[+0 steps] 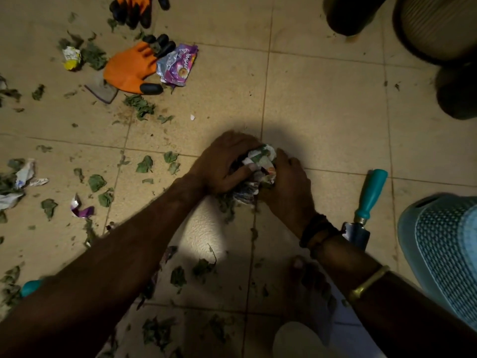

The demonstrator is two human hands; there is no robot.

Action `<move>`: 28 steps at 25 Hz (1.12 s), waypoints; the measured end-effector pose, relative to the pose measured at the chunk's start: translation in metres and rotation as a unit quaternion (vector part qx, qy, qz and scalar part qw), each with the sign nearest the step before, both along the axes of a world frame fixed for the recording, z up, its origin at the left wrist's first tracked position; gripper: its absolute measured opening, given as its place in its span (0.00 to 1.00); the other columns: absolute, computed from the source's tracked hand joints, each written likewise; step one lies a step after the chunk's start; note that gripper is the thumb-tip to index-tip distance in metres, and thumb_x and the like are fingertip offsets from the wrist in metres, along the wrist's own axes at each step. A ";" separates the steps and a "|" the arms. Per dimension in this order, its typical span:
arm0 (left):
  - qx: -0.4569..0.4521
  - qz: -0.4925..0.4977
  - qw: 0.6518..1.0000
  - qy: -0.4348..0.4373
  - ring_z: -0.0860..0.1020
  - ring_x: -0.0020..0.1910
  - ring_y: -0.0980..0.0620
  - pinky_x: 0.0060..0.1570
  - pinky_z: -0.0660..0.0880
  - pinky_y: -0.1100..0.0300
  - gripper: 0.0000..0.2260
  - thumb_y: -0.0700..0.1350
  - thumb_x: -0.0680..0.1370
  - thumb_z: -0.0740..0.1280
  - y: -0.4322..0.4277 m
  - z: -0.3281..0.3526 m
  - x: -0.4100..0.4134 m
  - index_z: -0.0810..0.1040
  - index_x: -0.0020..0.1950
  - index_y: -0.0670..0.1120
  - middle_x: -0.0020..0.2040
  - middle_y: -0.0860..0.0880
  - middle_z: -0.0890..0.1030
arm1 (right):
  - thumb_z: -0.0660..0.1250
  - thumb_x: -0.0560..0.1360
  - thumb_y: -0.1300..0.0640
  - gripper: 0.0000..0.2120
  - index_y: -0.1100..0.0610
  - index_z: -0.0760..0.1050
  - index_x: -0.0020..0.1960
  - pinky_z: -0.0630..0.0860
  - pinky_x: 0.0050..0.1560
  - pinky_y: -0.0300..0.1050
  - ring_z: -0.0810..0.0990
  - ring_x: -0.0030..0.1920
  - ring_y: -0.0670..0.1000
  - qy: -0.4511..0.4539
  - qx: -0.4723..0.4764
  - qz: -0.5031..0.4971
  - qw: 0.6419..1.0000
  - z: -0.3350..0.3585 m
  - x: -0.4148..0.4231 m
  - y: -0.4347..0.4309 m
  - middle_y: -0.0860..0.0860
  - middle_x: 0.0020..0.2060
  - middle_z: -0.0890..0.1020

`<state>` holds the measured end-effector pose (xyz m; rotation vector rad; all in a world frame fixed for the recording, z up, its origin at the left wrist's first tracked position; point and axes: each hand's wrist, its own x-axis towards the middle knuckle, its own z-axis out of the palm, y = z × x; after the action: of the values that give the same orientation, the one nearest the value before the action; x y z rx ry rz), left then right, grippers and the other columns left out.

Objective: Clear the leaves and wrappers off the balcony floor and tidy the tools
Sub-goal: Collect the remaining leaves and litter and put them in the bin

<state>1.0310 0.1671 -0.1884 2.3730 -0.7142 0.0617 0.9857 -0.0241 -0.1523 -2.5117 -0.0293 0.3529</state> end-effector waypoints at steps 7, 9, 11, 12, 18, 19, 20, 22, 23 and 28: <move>-0.034 0.100 0.994 -0.005 0.72 0.68 0.47 0.67 0.68 0.48 0.22 0.53 0.82 0.61 -0.028 -0.003 -0.038 0.72 0.73 0.44 0.68 0.44 0.75 | 0.74 0.75 0.60 0.20 0.57 0.80 0.67 0.77 0.64 0.45 0.82 0.60 0.50 -0.038 0.180 -0.071 0.980 -0.001 0.001 0.008 0.51 0.59 0.85; -0.177 0.221 0.959 0.027 0.76 0.63 0.50 0.62 0.73 0.48 0.17 0.50 0.83 0.62 -0.049 0.003 -0.044 0.77 0.68 0.43 0.63 0.46 0.79 | 0.73 0.76 0.63 0.16 0.56 0.82 0.63 0.81 0.60 0.49 0.84 0.56 0.47 0.029 0.288 -0.125 0.949 0.009 0.008 0.014 0.49 0.55 0.86; -0.323 0.349 0.877 0.067 0.80 0.59 0.52 0.59 0.77 0.47 0.13 0.47 0.81 0.67 -0.065 0.012 -0.043 0.80 0.63 0.44 0.57 0.48 0.82 | 0.67 0.78 0.69 0.18 0.58 0.80 0.65 0.82 0.60 0.48 0.84 0.58 0.47 0.084 0.376 -0.109 0.916 0.022 0.012 0.020 0.50 0.56 0.86; -0.386 0.395 0.829 0.093 0.81 0.57 0.51 0.58 0.78 0.46 0.12 0.46 0.81 0.68 -0.068 0.017 -0.041 0.81 0.62 0.43 0.56 0.48 0.83 | 0.64 0.79 0.72 0.21 0.58 0.78 0.68 0.81 0.61 0.46 0.83 0.60 0.47 0.103 0.395 -0.087 0.909 0.029 0.014 0.023 0.50 0.59 0.85; -0.629 0.449 0.594 0.224 0.83 0.56 0.42 0.56 0.81 0.50 0.11 0.40 0.81 0.66 -0.069 0.036 -0.037 0.81 0.62 0.41 0.56 0.40 0.84 | 0.66 0.78 0.68 0.16 0.55 0.80 0.62 0.80 0.55 0.35 0.83 0.54 0.39 -0.114 0.213 -0.019 0.970 0.042 0.016 0.035 0.46 0.55 0.85; -0.660 0.444 0.549 0.256 0.83 0.56 0.43 0.56 0.80 0.52 0.12 0.41 0.81 0.66 -0.069 0.038 -0.038 0.80 0.64 0.41 0.57 0.41 0.84 | 0.69 0.77 0.66 0.13 0.56 0.80 0.59 0.80 0.51 0.33 0.83 0.51 0.38 -0.134 0.215 -0.030 0.967 0.044 0.015 0.037 0.46 0.51 0.85; -0.694 0.427 0.505 0.284 0.83 0.58 0.44 0.58 0.79 0.52 0.15 0.44 0.80 0.67 -0.067 0.039 -0.040 0.79 0.66 0.42 0.59 0.42 0.84 | 0.72 0.75 0.65 0.11 0.56 0.80 0.56 0.79 0.49 0.31 0.83 0.48 0.39 -0.146 0.216 -0.031 0.965 0.046 0.014 0.039 0.46 0.48 0.85; -0.751 0.386 0.422 0.330 0.82 0.60 0.45 0.63 0.77 0.50 0.20 0.49 0.79 0.67 -0.060 0.041 -0.043 0.77 0.68 0.42 0.62 0.43 0.82 | 0.76 0.73 0.60 0.11 0.55 0.82 0.55 0.76 0.50 0.30 0.81 0.47 0.42 -0.149 0.194 0.017 0.970 0.054 0.014 0.042 0.48 0.49 0.83; -0.764 0.376 0.391 0.348 0.82 0.57 0.46 0.61 0.78 0.50 0.19 0.50 0.80 0.66 -0.053 0.046 -0.044 0.77 0.67 0.42 0.60 0.43 0.82 | 0.77 0.72 0.57 0.13 0.55 0.83 0.56 0.77 0.52 0.32 0.81 0.48 0.44 -0.137 0.190 0.046 0.971 0.059 0.017 0.042 0.49 0.50 0.83; -0.801 0.340 0.360 0.336 0.83 0.53 0.49 0.53 0.82 0.55 0.17 0.49 0.84 0.58 -0.012 0.072 -0.057 0.80 0.65 0.43 0.56 0.46 0.85 | 0.74 0.75 0.56 0.12 0.51 0.83 0.58 0.84 0.51 0.49 0.86 0.47 0.46 -0.060 0.290 0.007 0.955 0.054 0.026 0.013 0.47 0.48 0.86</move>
<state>0.9738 0.1549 -0.1163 0.3405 0.6919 0.0674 1.0115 -0.0110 -0.0981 -1.9458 -0.1748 0.1628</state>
